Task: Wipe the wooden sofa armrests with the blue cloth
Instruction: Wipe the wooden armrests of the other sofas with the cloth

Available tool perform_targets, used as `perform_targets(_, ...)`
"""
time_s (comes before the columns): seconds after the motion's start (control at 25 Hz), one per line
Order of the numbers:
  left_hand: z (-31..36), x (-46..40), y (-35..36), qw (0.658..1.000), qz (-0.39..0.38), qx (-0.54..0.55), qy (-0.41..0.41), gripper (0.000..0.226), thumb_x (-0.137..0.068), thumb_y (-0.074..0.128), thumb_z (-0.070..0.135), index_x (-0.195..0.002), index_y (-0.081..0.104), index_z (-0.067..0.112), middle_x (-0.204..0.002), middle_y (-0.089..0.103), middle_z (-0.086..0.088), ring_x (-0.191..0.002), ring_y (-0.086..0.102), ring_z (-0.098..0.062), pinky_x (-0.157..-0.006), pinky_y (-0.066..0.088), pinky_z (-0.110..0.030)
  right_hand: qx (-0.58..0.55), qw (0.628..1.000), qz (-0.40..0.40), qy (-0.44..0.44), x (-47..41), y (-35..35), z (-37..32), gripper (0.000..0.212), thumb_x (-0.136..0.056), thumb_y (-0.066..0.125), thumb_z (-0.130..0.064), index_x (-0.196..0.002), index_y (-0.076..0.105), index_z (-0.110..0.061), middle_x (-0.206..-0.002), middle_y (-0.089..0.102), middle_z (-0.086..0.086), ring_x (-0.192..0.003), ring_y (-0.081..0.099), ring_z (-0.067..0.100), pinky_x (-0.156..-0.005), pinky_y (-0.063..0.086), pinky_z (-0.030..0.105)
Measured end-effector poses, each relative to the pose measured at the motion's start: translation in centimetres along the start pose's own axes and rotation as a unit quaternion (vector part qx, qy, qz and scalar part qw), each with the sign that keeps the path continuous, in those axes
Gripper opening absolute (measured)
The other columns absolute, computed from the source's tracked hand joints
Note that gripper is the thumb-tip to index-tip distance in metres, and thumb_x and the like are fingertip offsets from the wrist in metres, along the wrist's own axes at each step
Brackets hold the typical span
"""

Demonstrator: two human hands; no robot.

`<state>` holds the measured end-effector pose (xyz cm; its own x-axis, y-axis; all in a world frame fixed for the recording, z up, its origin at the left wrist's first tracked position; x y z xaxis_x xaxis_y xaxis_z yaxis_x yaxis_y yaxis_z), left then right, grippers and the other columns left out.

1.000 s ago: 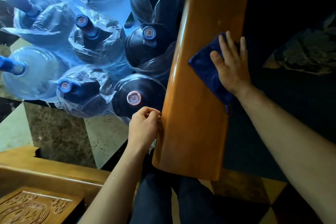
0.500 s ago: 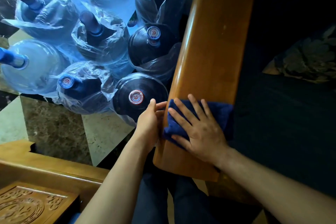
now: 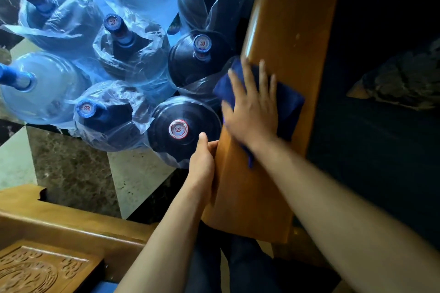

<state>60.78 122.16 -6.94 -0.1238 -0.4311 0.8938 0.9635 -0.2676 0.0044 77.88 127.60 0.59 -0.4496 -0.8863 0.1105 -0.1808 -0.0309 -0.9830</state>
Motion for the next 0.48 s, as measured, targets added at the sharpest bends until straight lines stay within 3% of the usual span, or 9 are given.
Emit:
perform_targets(0.12, 0.4, -0.5, -0.3, 1.000, 0.017, -0.001, -0.009, 0.070, -0.101, 0.033, 0.061, -0.085, 0.079, 0.011, -0.090, 0.080, -0.018, -0.096, 0.074, -0.033, -0.095, 0.056, -0.047, -0.014, 1.000, 0.004, -0.011, 11.0, 0.7, 1.1, 0.073, -0.101, 0.041, -0.060, -0.164, 0.024, -0.027, -0.173, 0.015, 0.006, -0.159, 0.011, 0.036, -0.127, 0.012, 0.058)
perform_targets(0.2, 1.3, -1.0, 0.9, 0.998, 0.014, -0.062, -0.024, 0.066, -0.099, 0.034, 0.062, -0.079, 0.074, 0.014, -0.079, 0.079, -0.013, -0.086, 0.074, -0.031, -0.084, 0.057, -0.042, -0.007, 1.000, -0.016, 0.023, 13.9, 1.2, 4.0, 0.076, -0.100, 0.035, -0.069, -0.165, 0.016, -0.032, -0.174, 0.011, 0.003, -0.160, 0.007, 0.032, -0.127, 0.010, 0.056)
perform_targets(0.24, 2.4, -1.3, 1.9, 0.995, 0.010, -0.097, -0.018, 0.064, -0.099, 0.032, 0.060, -0.082, 0.074, 0.014, -0.082, 0.079, -0.014, -0.088, 0.073, -0.031, -0.087, 0.055, -0.043, -0.011, 0.999, -0.016, 0.044, 13.3, 1.1, 5.4, 0.077, -0.099, 0.033, -0.071, -0.164, 0.014, -0.034, -0.174, 0.010, 0.002, -0.160, 0.006, 0.032, -0.128, 0.009, 0.056)
perform_targets(0.36, 6.8, -2.7, 5.0, 0.978, 0.029, -0.201, 0.047, 0.069, -0.099, 0.017, 0.054, -0.115, 0.068, 0.009, -0.118, 0.071, -0.020, -0.110, 0.064, -0.037, -0.105, 0.046, -0.051, -0.032, 0.992, 0.007, 0.122, 8.4, 0.2, 9.0, 0.076, -0.099, 0.031, -0.070, -0.164, 0.016, -0.033, -0.174, 0.012, 0.004, -0.160, 0.006, 0.033, -0.128, 0.010, 0.053)
perform_targets(0.48, 11.9, -4.0, 7.9, 0.950, 0.054, -0.273, 0.144, 0.059, -0.104, 0.009, 0.046, -0.114, 0.054, 0.009, -0.130, 0.063, -0.021, -0.110, 0.057, -0.035, -0.095, 0.041, -0.045, -0.125, 0.968, 0.052, 0.213, 1.7, -0.9, 13.3, 0.077, -0.100, 0.035, -0.067, -0.164, 0.016, -0.030, -0.174, 0.008, 0.006, -0.159, 0.007, 0.035, -0.128, 0.018, 0.052)
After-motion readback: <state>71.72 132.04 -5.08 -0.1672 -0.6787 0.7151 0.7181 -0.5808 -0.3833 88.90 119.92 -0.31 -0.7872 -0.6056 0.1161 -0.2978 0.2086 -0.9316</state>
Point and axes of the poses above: each hand's wrist, its own x-axis away from the middle knuckle, its own y-axis out of the palm, z = x × y, the point moved 9 cm from there along -x, towards the middle knuckle
